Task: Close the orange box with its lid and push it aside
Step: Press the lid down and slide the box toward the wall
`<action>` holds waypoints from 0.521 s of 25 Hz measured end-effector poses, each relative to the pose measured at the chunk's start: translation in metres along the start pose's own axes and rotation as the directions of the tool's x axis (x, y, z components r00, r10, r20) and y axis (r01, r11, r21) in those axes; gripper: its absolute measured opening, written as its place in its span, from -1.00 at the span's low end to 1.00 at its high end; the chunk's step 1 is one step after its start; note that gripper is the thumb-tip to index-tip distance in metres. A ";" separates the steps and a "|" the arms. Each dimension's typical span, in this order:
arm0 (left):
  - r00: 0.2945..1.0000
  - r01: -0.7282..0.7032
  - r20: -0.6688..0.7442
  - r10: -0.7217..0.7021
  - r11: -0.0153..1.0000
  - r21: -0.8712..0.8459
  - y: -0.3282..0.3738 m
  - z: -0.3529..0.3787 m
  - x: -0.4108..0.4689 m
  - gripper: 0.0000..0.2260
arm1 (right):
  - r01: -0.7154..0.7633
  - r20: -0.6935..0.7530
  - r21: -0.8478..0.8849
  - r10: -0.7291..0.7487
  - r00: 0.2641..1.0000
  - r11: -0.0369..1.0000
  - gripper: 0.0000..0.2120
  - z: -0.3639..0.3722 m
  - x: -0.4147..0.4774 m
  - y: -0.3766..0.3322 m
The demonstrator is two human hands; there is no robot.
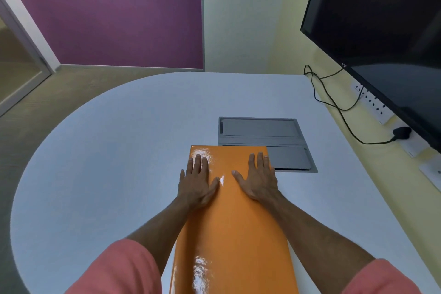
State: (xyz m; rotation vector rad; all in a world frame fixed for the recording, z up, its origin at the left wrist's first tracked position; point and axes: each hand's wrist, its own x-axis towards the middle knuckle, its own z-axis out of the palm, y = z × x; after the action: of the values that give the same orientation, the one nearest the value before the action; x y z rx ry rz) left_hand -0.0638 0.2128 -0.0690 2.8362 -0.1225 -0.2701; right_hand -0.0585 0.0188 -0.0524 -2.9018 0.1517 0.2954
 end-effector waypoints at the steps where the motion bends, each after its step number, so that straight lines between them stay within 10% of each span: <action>1: 1.000 -0.001 -0.002 0.001 1.000 -0.002 0.000 0.001 0.000 -0.29 | -0.001 -0.003 -0.004 0.001 1.000 1.000 -0.11 0.002 0.000 0.000; 13: 0.984 0.174 0.091 -0.150 0.914 -0.367 -0.009 -0.001 -0.044 -0.17 | -0.144 0.048 0.335 0.136 0.990 0.931 -0.04 -0.009 -0.041 0.006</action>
State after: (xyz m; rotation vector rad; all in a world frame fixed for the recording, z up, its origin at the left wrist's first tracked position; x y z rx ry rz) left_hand -0.1059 0.2264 -0.0633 2.4592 0.1404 -0.3727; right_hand -0.0974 0.0139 -0.0370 -2.5495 0.3685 0.2953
